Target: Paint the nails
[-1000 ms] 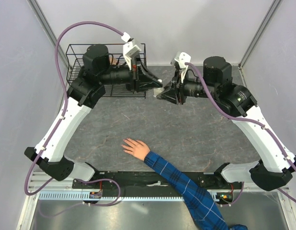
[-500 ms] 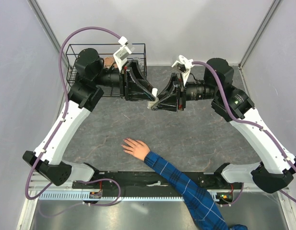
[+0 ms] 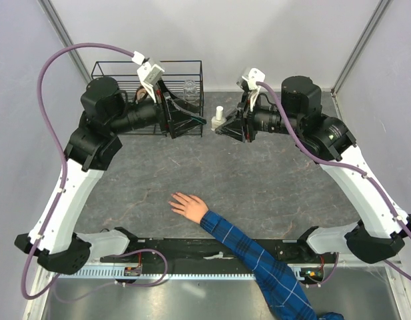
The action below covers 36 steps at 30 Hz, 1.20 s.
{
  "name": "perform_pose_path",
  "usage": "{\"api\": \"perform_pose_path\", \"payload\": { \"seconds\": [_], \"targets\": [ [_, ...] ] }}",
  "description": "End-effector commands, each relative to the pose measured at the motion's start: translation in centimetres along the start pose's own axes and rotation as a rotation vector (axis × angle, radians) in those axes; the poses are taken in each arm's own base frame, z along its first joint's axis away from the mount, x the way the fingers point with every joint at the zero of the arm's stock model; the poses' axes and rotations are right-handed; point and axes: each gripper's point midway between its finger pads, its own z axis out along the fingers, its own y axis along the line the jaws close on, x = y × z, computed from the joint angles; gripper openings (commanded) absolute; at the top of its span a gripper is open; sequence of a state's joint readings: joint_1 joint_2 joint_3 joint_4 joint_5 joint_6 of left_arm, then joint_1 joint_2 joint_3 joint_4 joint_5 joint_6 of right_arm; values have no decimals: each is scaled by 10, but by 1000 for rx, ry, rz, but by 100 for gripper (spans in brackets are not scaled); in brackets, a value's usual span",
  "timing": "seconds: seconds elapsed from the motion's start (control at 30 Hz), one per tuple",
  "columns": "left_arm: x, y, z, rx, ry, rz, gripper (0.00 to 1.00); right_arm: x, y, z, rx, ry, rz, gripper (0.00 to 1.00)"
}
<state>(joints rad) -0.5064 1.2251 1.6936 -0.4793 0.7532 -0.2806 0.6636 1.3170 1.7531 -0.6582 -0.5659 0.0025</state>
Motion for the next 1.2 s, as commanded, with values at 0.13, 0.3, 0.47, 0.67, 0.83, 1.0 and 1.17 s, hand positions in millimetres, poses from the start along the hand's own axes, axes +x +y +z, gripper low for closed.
{"api": "perform_pose_path", "payload": {
  "seconds": [0.13,0.3,0.47,0.67,0.83,1.0,1.17],
  "targets": [
    [-27,36,10,-362,-105,140,59,-16,-35,-1,193,-23,-16,0],
    [-26,42,32,-357,-93,81,55,-17,-36,-2,202,-26,-19,0],
    [-26,42,37,-355,-88,78,53,-15,-38,-3,216,-24,-18,0],
    [-20,40,44,-331,-68,70,51,-17,-37,-3,213,-31,-21,0],
    [-17,29,49,-269,-54,73,54,-16,-38,-3,217,-29,-20,0],
    [-8,26,53,-239,-30,74,56,-19,-37,-4,214,-38,-25,0],
    [-10,29,61,-237,-27,75,48,-21,-35,-5,210,-48,-4,0]
  ]
}}
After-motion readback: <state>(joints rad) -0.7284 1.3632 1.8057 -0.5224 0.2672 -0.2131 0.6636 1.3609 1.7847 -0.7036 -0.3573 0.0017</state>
